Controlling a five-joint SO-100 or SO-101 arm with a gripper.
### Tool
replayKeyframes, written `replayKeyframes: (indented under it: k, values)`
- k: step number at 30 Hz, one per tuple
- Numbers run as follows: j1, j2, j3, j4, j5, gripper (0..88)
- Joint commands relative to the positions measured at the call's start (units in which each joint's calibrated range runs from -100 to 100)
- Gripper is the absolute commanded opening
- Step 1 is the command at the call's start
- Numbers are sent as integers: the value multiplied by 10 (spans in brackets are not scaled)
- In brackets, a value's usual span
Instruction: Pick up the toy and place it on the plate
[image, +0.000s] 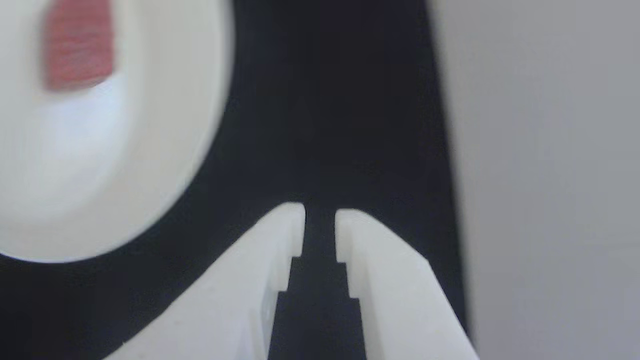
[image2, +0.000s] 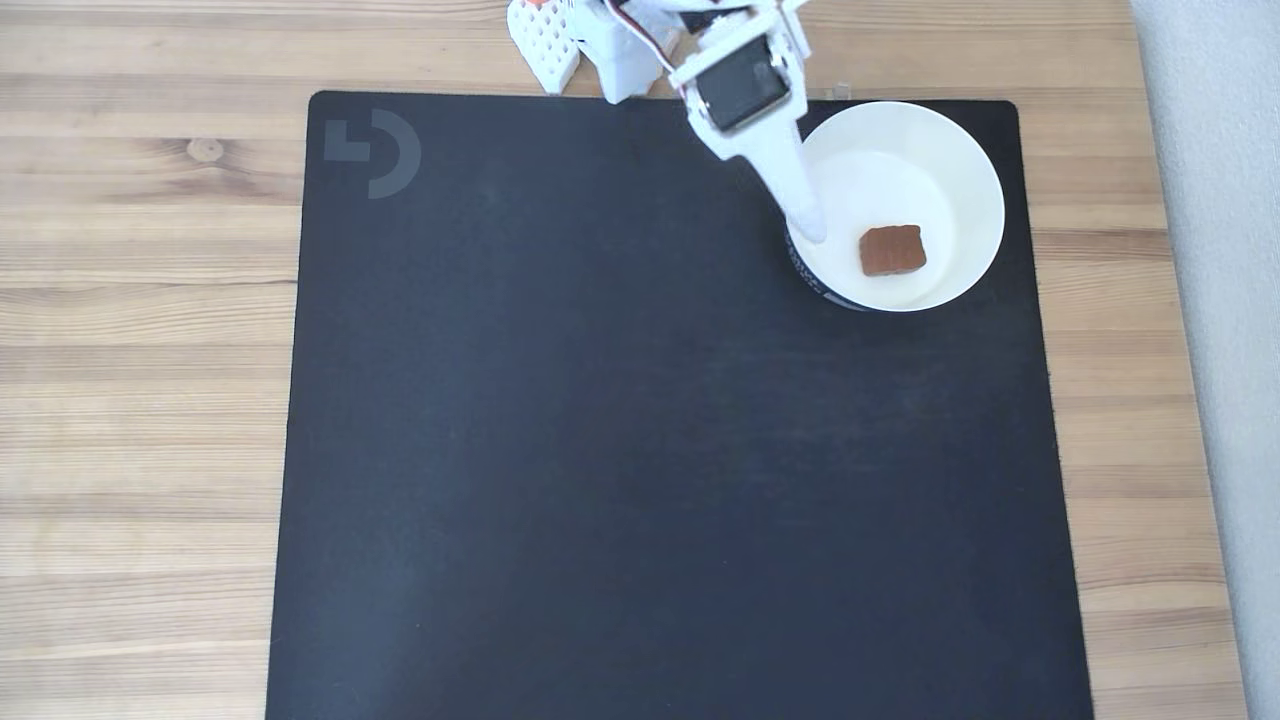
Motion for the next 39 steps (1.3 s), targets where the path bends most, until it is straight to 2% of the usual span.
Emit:
replayKeyframes:
  k: [1,6,9,14,22,26,39]
  values:
    - [137,-72,1,-5,25,25]
    - [267,-121,59,-5,35,22]
    - [299,-137,92,-4,82,22]
    - [313,-138,121,29,128,22]
    - [314,-138,121,106,149,23]
    - [315,-139,121,166,150,23]
    - [329,-139,121,172,147,24]
